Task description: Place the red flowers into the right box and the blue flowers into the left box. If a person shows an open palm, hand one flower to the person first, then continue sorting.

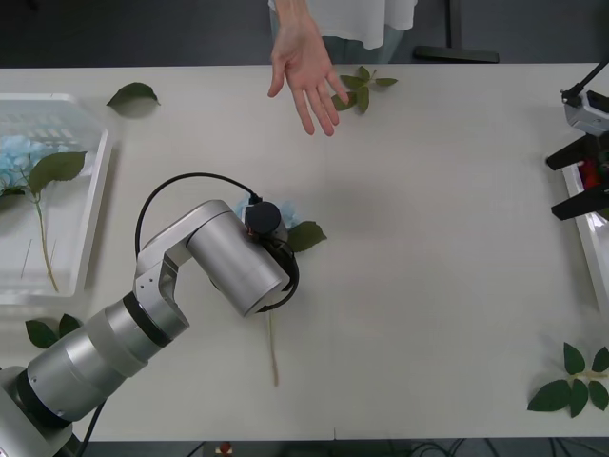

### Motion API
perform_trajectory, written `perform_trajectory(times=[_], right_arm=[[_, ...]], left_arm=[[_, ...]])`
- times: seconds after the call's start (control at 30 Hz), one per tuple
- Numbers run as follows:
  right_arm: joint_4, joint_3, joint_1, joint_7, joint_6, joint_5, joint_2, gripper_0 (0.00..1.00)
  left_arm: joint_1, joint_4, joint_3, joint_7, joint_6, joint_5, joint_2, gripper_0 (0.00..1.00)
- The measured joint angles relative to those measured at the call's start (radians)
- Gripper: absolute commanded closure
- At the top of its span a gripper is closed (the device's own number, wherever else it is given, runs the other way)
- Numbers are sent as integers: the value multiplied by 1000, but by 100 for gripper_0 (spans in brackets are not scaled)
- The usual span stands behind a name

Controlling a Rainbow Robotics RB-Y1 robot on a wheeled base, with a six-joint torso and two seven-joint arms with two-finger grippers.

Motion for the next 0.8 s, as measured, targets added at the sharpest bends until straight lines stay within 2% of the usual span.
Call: perform_trajectory(times=[0.4,0.8], right_arm=[[-103,0,123,0,-117,0,43,10],[-109,0,128,0,-118,1,43,10]], left_arm=[[0,0,0,0,0,0,0,100],[0,0,0,0,0,0,0,100]])
